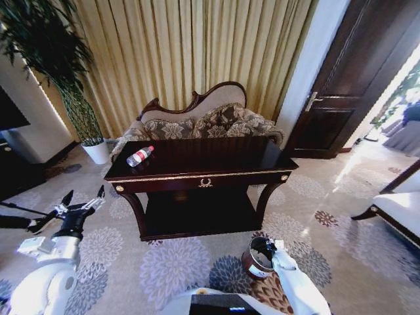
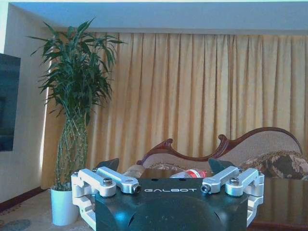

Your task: Move to the front of the table and place the trash on the table into the trash bin.

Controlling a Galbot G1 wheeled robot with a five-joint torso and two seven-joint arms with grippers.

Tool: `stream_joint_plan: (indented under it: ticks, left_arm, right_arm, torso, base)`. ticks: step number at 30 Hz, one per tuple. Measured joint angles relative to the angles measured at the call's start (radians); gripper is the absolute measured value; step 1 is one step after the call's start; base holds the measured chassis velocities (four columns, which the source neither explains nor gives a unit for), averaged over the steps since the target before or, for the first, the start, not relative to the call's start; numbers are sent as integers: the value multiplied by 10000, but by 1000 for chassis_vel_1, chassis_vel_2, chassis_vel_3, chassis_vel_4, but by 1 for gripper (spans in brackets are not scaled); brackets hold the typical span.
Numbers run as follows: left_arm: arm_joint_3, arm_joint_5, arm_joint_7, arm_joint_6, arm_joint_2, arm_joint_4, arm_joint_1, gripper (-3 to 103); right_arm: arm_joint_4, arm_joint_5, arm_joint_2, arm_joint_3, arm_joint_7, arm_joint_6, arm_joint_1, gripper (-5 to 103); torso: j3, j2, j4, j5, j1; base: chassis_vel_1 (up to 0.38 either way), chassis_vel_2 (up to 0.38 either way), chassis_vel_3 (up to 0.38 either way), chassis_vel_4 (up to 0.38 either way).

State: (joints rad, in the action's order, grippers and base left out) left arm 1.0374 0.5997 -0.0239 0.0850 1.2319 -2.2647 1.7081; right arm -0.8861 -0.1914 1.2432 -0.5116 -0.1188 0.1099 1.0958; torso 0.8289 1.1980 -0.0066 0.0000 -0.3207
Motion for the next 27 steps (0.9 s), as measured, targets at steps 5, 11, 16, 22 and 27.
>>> stream_joint_plan:
  ticks: [5, 11, 16, 22, 27]
  left_arm:
    - [0, 1, 9, -1, -5, -2, -7, 100]
    - [10, 6, 19, -8, -20, 0, -1, 100]
    - [15, 9, 23, -17, -24, 7, -6, 100]
    - [19, 13, 25, -27, -29, 37, -22, 100]
    - [19, 15, 26, -39, -27, 58, -21, 100]
  right_arm:
    - [-28, -23, -11, -8, 0, 6, 6, 62]
    - [-45, -34, -12, -11, 0, 10, 36, 90]
    - [-49, -35, -13, -11, 0, 12, 33, 100]
    - [-96, -56, 5, -11, 0, 16, 12, 100]
    - [-97, -63, 22, -12, 0, 18, 9, 100]
  torso:
    - [0, 0, 0, 0, 0]
    - [0, 0, 1, 0, 0]
    - [-1, 1, 0, 0, 0]
    - [0, 0, 1, 0, 0]
    - [-1, 0, 1, 0, 1]
  base:
    - [0, 0, 0, 0]
    - [0, 0, 0, 0]
    - [0, 0, 0, 0]
    - [0, 0, 0, 0]
    - [0, 0, 0, 0]
